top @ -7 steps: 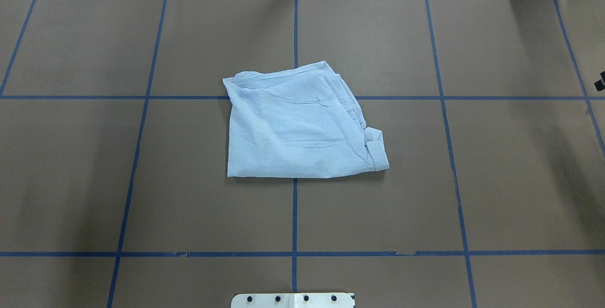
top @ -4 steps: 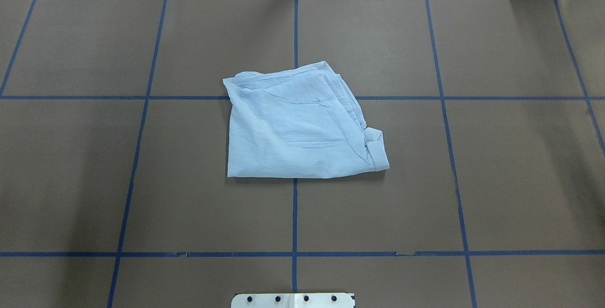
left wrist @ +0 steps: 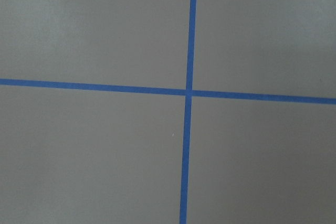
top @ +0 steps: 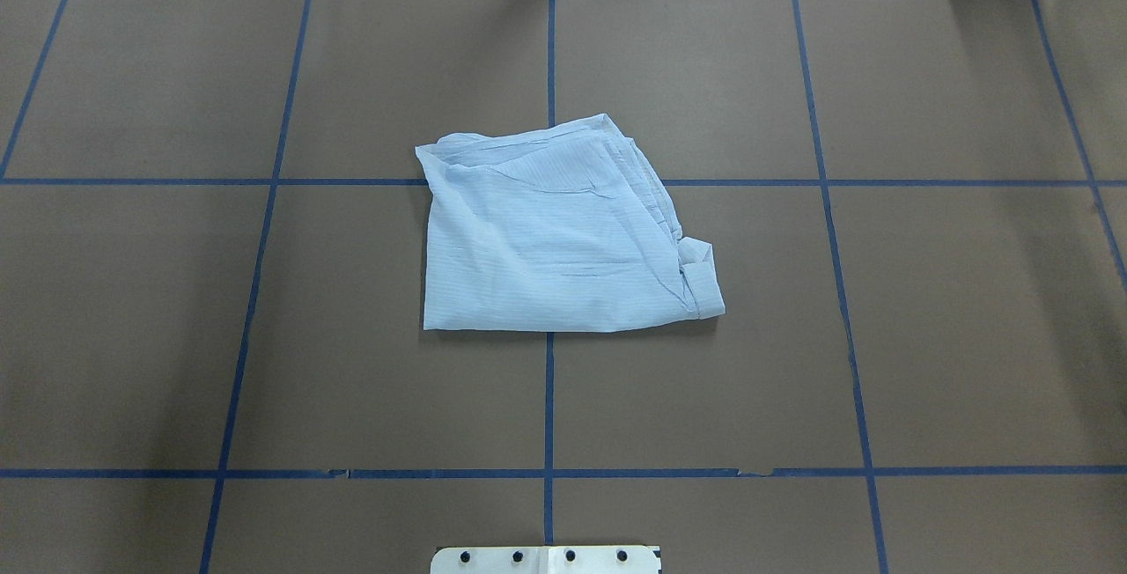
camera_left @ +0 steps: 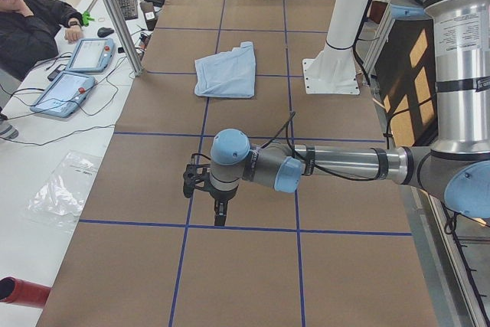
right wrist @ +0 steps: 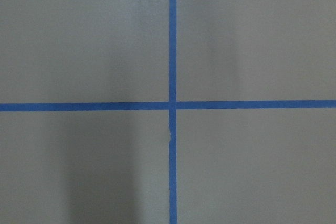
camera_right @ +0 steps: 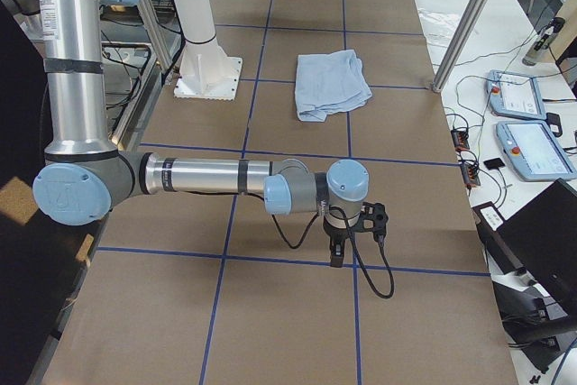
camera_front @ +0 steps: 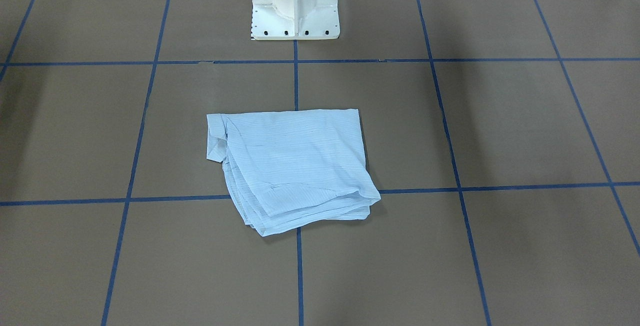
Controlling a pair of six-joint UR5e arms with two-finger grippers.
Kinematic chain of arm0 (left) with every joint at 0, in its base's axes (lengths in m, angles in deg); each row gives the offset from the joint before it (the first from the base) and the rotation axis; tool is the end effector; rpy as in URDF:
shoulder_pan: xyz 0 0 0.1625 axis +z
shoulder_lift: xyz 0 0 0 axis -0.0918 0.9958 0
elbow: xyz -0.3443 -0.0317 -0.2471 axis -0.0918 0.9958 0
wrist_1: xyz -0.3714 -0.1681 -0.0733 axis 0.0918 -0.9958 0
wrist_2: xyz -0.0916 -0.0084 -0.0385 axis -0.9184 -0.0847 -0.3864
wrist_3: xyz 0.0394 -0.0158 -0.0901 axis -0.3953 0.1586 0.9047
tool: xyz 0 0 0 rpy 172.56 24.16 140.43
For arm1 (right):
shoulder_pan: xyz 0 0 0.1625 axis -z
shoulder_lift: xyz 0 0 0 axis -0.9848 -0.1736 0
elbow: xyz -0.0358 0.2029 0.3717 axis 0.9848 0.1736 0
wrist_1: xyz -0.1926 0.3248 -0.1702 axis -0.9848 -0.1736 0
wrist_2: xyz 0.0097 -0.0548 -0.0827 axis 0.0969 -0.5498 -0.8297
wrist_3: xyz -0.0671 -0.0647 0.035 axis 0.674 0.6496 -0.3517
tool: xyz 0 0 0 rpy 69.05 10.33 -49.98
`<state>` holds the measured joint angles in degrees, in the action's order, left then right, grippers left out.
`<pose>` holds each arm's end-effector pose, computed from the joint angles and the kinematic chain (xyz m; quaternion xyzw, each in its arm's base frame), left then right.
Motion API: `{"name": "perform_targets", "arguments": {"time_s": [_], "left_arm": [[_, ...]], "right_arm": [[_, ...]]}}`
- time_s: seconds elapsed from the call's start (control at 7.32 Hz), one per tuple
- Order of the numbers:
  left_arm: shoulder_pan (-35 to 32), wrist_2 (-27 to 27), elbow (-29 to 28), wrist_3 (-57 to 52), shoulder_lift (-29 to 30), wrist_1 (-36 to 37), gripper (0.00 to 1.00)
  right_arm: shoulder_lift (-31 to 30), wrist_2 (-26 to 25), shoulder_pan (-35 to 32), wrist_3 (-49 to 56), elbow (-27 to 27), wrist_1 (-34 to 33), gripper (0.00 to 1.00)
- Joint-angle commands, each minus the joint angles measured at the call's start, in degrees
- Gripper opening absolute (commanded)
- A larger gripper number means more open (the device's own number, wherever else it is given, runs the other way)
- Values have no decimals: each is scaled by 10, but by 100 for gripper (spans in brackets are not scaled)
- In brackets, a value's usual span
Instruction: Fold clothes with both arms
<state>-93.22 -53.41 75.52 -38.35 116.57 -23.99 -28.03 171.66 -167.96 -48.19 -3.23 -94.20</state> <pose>-0.0506 -0.4418 0.6220 0.0682 0.3674 -0.0279 0.9271 0.0478 -0.5070 0.6455 0.0032 -0.3651 0.0454 0.9298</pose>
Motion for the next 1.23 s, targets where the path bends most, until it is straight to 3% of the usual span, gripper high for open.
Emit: {"name": "perform_targets", "arguments": {"time_s": [0.0, 0.14, 0.55, 1.09], "left_arm": [[-23, 1, 0, -175, 3, 76, 100], [-31, 0, 3, -180, 10, 98, 100], [-41, -2, 19, -178, 20, 103, 100], [-41, -2, 24, -171, 20, 101, 100]], "right_arm": [[-2, 19, -40, 8, -22, -71, 100], [-10, 47, -61, 9, -24, -77, 100], [-75, 41, -66, 16, -93, -69, 100], [-71, -9, -65, 16, -134, -72, 100]]}}
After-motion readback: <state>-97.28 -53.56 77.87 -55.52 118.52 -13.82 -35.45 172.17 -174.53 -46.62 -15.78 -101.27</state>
